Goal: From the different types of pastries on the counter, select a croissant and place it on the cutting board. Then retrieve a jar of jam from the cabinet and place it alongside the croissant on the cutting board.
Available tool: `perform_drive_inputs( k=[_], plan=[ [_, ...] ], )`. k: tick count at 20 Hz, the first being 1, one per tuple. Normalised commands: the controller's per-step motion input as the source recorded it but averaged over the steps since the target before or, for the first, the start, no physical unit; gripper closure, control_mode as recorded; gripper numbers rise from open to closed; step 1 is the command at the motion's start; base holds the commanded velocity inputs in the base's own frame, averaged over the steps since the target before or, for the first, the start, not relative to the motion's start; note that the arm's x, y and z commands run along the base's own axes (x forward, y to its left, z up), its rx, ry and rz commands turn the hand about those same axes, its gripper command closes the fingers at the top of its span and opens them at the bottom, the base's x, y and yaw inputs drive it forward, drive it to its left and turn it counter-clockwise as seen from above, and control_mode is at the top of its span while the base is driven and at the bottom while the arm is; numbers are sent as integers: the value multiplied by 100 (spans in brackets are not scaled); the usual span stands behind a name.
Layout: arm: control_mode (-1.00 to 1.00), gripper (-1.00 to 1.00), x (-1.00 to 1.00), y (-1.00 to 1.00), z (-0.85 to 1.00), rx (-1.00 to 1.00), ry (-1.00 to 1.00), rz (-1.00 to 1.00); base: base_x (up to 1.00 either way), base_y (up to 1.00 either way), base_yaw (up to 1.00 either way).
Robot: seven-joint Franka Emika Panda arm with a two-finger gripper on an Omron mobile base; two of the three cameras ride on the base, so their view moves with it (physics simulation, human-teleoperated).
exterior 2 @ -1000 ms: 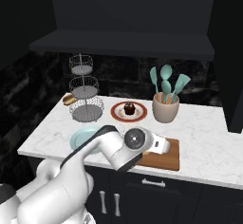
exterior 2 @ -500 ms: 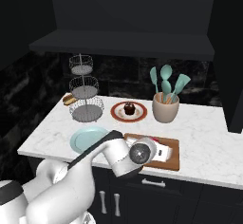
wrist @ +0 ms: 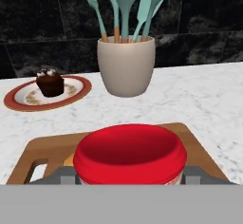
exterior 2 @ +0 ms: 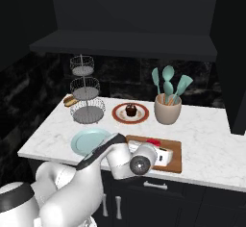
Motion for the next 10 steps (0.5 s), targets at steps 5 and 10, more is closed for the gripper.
perform_drive_inputs(
  k=[5, 10],
  plan=[
    [-100, 100, 10, -8, -16, -3, -6, 1, 0, 0, 0],
    [-100, 100, 4, -12, -14, -3, -7, 1, 0, 0, 0]
  ],
)
